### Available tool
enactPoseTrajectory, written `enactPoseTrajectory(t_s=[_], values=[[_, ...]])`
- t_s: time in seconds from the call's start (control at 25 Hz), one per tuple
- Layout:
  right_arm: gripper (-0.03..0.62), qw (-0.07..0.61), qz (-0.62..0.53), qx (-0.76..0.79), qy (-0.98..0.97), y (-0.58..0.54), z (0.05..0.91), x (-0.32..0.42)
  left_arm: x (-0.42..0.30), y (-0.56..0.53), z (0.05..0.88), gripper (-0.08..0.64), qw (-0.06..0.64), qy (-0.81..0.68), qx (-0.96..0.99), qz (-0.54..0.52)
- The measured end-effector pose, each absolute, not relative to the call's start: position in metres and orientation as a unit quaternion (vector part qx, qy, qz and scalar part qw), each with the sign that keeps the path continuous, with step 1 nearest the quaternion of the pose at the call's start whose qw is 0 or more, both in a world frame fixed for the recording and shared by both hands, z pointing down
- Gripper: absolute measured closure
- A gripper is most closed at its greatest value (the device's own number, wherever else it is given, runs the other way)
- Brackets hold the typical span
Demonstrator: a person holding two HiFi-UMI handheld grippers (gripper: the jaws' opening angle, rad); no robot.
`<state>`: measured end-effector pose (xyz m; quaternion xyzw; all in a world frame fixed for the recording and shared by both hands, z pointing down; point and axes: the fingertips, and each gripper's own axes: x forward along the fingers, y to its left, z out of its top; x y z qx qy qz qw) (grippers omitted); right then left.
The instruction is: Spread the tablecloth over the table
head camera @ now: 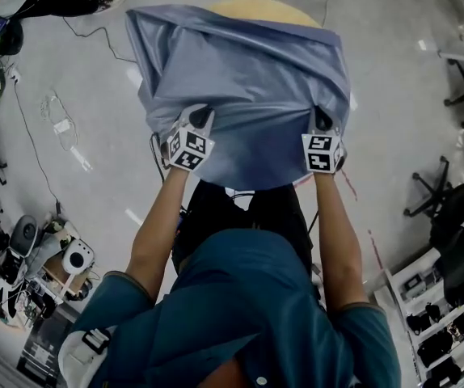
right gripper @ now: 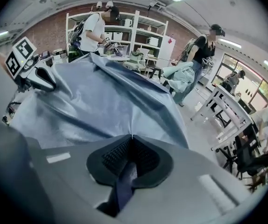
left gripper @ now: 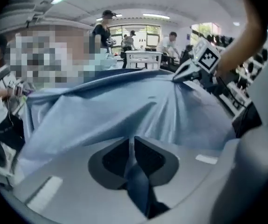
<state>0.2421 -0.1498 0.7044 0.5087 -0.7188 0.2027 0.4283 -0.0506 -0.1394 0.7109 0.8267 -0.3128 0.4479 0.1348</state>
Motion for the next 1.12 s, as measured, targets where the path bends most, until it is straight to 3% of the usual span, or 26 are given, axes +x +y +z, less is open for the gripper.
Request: enactPoseTrajectory(t_s=[0.12,0.72,0.92,1.12], values=[[0.574,0.411,0.222,0.535,-0.704,-0.151,0.704,0.265,-0.036,-0.147,0.716,0.522,0.171,-0.316,0.840,0.407],[0.574,0.390,0.243,0.590,-0.664,-0.246,0.699,0.318,0.028,-0.222,0.685,0.548,0.172,-0.307,0.871,0.343],[0.574,0.375,0.219,0.552,-0.712,-0.208,0.674,0.259,-0.042,-0.251,0.626,0.560,0.168,-0.415,0.852,0.270],[0.574,0.393,0.233,0.457,-0.763,-0.139,0.702,0.179,-0.108,-0.285,0.650,0.560,0.219,-0.470,0.808,0.278]])
